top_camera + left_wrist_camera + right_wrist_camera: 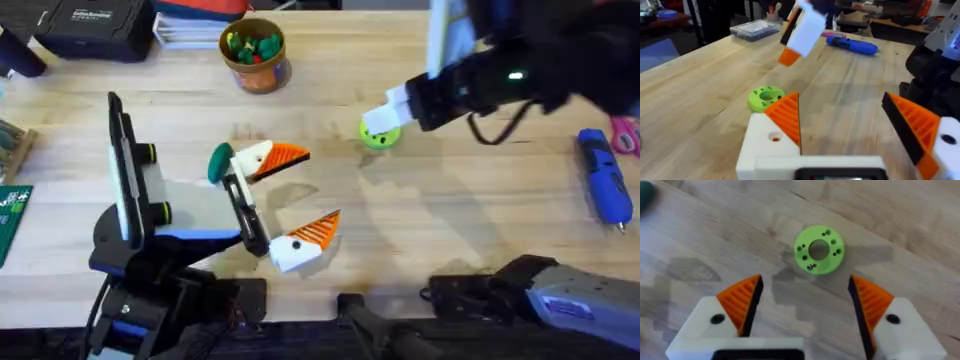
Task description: Pick up the gripper from the table and insert it into the empty holder that is missing its gripper. Then pick up a screw, insert it into the mounting hole, and use the screwdriver to tighten it. Finally, clean up the table by picking up the vegetable and placing it into the bucket.
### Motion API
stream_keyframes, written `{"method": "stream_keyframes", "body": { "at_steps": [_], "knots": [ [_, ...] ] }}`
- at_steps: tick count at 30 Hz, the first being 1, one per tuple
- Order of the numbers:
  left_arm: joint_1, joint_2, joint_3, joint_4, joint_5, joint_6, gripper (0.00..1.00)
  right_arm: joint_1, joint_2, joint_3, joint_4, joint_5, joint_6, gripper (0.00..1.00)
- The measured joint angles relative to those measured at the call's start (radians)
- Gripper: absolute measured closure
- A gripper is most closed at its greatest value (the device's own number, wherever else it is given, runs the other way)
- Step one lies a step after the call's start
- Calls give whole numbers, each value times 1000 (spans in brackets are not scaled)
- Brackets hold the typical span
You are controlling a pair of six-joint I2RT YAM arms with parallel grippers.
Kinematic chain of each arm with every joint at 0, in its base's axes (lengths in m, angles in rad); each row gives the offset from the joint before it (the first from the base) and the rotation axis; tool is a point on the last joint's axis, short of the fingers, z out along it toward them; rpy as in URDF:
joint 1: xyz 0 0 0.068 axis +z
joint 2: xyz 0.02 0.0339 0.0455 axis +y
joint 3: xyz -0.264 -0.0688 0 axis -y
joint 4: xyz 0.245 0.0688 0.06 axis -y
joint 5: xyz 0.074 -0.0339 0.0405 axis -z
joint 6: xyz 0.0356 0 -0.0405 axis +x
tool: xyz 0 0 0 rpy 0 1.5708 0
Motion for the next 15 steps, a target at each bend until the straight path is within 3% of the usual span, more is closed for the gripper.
{"method": "stream_keyframes", "body": {
  "at_steps": [7, 11, 15],
  "knots": [
    [0, 0, 0, 0, 0, 0, 15, 17, 183, 0, 10, 32, 0, 15],
    [0, 0, 0, 0, 0, 0, 15, 17, 273, 0, 13, 35, -1, 111],
    [0, 0, 0, 0, 0, 0, 15, 17, 335, 0, 37, 37, -4, 308]
  ]
}}
